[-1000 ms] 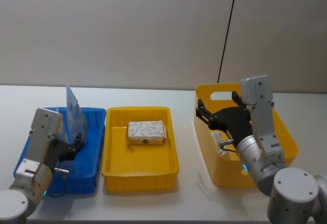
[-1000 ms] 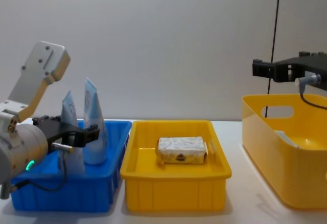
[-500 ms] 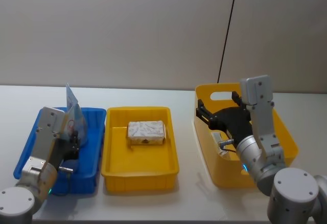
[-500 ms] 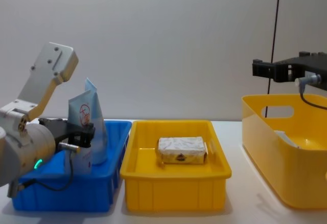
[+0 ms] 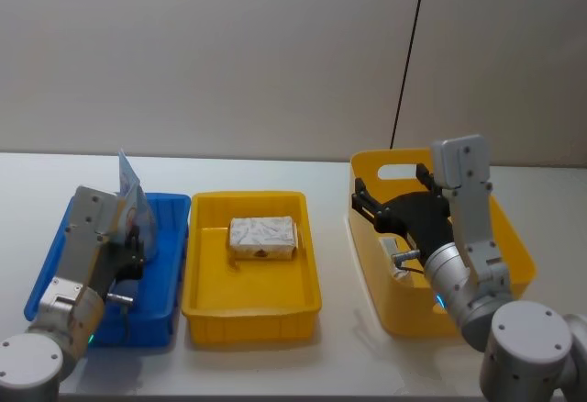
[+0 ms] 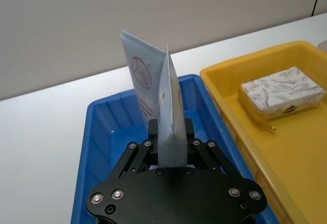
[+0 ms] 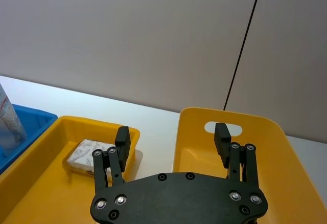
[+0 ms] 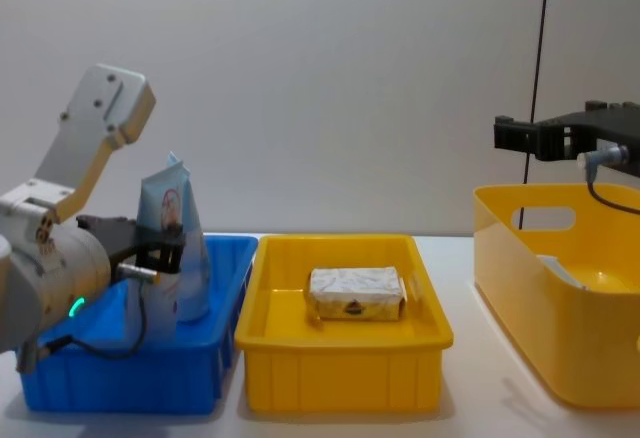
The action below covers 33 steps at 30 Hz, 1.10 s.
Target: Bimanual collaborative sorting of washing and personal care products
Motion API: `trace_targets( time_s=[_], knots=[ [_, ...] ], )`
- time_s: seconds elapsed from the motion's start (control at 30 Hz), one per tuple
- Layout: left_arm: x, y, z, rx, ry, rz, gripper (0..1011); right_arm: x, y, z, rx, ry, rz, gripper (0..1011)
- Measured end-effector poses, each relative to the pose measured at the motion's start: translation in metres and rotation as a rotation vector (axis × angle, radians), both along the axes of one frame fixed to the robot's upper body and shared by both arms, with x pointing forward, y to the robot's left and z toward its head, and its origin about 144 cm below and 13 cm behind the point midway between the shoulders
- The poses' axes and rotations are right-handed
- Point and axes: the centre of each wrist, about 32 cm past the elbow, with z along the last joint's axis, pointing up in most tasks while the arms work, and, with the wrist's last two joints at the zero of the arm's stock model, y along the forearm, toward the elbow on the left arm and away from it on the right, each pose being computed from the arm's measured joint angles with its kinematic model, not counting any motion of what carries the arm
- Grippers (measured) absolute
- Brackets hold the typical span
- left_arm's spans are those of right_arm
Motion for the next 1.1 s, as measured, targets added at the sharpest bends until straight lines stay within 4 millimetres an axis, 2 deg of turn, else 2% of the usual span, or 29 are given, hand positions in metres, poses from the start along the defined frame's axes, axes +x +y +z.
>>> trace_targets(
  time_s=[0.47, 0.73, 1.1],
  knots=[
    [-0.011, 0.005, 0.025, 0.006, -0.110, -0.063, 228, 0.000, 0.000, 0.000, 0.000, 0.000, 0.000, 1004],
    [-0.017, 0.011, 0.044, 0.011, -0.183, -0.157, 228, 0.000, 0.000, 0.000, 0.000, 0.000, 0.000, 1004],
    [-0.021, 0.016, 0.060, -0.010, -0.240, -0.278, 228, 0.000, 0.000, 0.000, 0.000, 0.000, 0.000, 1004]
  ],
)
